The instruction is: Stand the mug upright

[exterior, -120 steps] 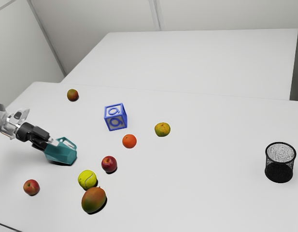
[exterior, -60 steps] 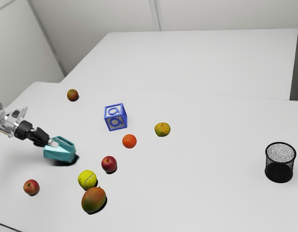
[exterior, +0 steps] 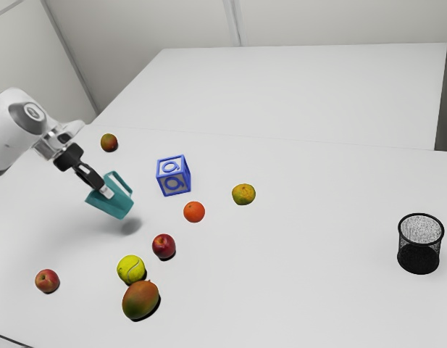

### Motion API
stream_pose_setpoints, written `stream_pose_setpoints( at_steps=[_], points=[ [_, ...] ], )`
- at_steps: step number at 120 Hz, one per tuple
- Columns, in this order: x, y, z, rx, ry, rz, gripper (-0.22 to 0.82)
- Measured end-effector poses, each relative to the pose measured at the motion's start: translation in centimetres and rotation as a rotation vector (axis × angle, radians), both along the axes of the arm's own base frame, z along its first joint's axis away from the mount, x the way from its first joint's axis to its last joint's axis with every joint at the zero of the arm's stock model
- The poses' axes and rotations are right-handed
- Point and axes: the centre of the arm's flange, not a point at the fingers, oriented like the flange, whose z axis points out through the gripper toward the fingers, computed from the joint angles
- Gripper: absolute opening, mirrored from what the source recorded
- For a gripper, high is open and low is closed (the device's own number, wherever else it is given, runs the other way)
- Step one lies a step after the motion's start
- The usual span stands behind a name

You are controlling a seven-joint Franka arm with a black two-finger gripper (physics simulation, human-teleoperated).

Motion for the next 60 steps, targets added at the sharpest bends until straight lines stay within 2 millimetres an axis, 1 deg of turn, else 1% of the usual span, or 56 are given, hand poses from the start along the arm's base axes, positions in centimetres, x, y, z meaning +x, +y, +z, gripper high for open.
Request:
stream_pose_setpoints(
  at_steps=[10,25,35,45,60],
  points=[
    [1.1,-1.5,0.2,0.111,-0.021,-0.045,-0.18],
    [3.0,-4.8,0.3,0.242,-0.054,-0.120,-0.18],
    [3.8,-6.7,0.0,0.310,-0.068,-0.159,-0.18],
    [3.9,-7.8,-0.5,0.360,-0.071,-0.173,-0.18],
    [3.5,-8.6,-1.0,0.403,-0.083,-0.163,-0.18]
  ],
)
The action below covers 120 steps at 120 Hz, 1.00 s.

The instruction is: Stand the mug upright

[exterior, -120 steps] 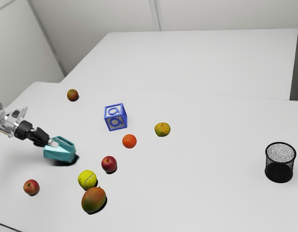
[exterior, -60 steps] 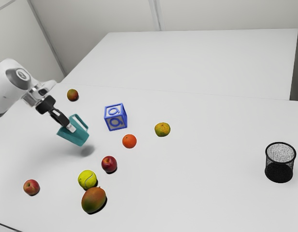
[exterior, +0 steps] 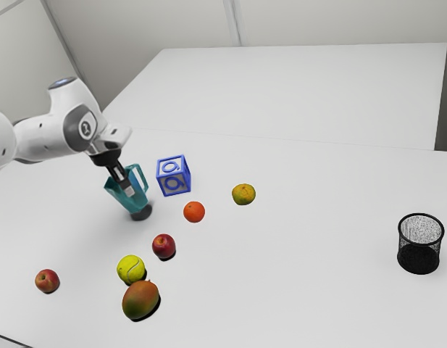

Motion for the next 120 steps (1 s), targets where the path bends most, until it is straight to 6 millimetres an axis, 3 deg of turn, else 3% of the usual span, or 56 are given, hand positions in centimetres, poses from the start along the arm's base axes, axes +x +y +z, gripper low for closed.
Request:
stream_pose_setpoints(
  at_steps=[58,99,120],
  points=[
    [-0.4,-7.7,-2.3,0.146,-0.003,-0.079,-0.18],
    [-0.8,-8.5,-3.6,0.164,-0.027,-0.022,-0.18],
    [-0.7,-9.1,-3.5,0.162,-0.040,-0.007,0.02]
  ],
)
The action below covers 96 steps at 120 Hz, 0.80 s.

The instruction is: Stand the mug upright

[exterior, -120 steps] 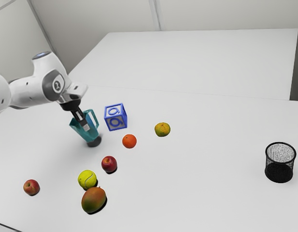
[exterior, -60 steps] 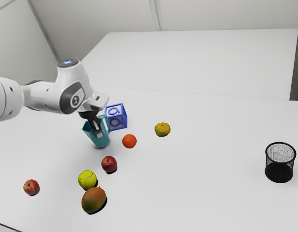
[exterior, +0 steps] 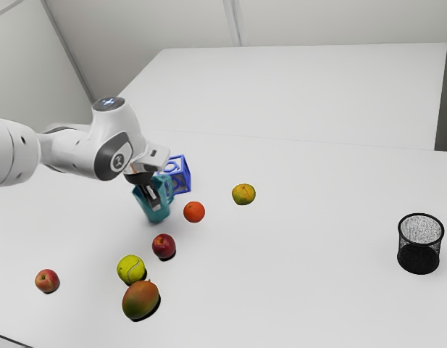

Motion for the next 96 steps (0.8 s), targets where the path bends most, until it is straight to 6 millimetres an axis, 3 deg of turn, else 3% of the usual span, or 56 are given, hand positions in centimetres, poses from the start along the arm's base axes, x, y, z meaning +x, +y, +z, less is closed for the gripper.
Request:
stream_pose_setpoints(
  at_steps=[26,56,80,96],
  points=[
    [0.1,0.0,0.1,0.002,-0.008,0.019,0.28],
    [0.2,-0.4,0.7,0.001,-0.022,0.027,0.42],
    [0.3,-0.9,2.8,-0.002,-0.058,0.032,0.47],
    [1.1,-1.6,6.1,-0.014,-0.113,0.035,0.52]
  ],
)
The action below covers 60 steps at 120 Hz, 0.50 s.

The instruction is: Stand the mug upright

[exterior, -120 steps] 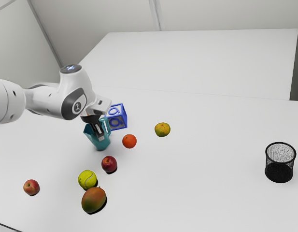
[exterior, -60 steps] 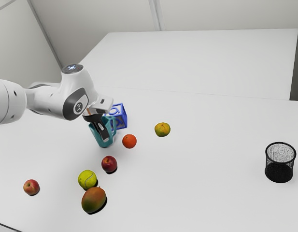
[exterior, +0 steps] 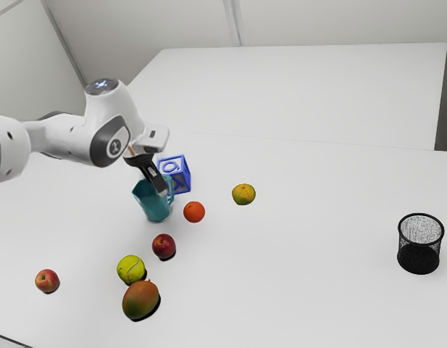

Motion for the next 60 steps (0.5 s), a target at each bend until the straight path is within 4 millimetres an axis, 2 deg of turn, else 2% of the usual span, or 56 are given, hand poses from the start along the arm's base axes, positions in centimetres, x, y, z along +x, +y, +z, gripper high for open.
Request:
stream_pose_setpoints(
  at_steps=[9,20,28,39,60],
  points=[
    [1.6,-0.6,3.3,-0.022,-0.038,0.009,0.54],
    [4.8,-1.2,8.1,-0.063,-0.061,0.033,0.56],
    [6.8,-1.1,10.6,-0.086,-0.043,0.059,0.58],
    [7.8,-0.9,11.8,-0.105,0.020,0.101,0.59],
    [7.0,-0.1,12.1,-0.117,0.146,0.193,0.60]
  ],
)
